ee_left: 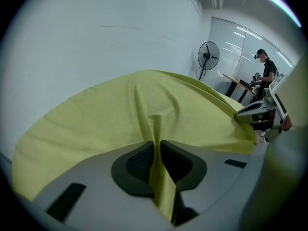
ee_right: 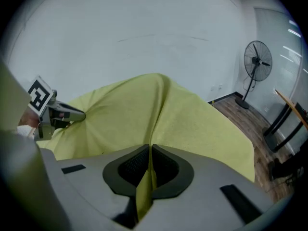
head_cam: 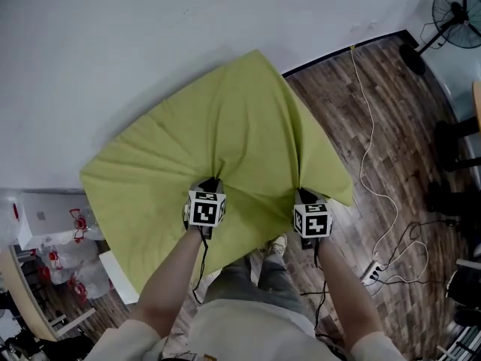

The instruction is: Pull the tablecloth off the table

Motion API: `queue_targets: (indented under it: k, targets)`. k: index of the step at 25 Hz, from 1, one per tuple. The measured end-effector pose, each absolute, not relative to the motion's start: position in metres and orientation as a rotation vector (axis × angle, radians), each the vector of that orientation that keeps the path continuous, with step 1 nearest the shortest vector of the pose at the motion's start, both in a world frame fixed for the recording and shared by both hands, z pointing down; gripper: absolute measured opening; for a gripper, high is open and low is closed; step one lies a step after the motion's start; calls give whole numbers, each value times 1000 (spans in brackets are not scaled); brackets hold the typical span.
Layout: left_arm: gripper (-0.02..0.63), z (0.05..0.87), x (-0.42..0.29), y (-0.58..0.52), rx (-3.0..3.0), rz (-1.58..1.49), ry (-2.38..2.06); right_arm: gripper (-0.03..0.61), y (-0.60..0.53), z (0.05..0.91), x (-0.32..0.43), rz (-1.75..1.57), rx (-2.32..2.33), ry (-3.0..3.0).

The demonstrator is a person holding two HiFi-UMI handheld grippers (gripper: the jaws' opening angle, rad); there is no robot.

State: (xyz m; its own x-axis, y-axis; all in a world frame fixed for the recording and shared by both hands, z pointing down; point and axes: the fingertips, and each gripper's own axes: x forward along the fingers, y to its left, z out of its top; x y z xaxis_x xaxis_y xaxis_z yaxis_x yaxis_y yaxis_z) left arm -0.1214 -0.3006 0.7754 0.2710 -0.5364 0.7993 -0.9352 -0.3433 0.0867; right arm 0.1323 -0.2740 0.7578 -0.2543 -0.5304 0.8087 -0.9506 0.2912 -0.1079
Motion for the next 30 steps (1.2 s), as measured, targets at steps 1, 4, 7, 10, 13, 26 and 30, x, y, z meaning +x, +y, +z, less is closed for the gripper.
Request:
queue_targets:
  k: [1, 4, 7, 10, 13, 26, 30]
  targets:
    - [52, 772, -124, -299, 1979, 913, -1312, 43, -269, 758, 127, 794, 1295, -1910]
    - [23, 758, -128, -293, 1964, 858, -1293, 40, -254, 758, 116, 823, 1234, -1943]
    - [21, 743, -129, -287, 1975, 777, -1301, 38, -242, 753, 115, 862, 1210, -1967]
    - [20, 723, -128, -280, 1999, 702, -1308, 37, -236, 739, 113, 860, 1197, -2018]
    - [20, 699, -126, -270, 2026, 663, -1295, 35, -233, 714, 114, 844, 1207, -2079]
    - [20, 557, -137, -265, 2227, 481, -1514, 35, -252, 545, 110, 705, 1311, -2420]
    - [20, 488, -135, -278, 2319, 353, -1566, 35, -265, 472, 121, 580, 1390, -2542]
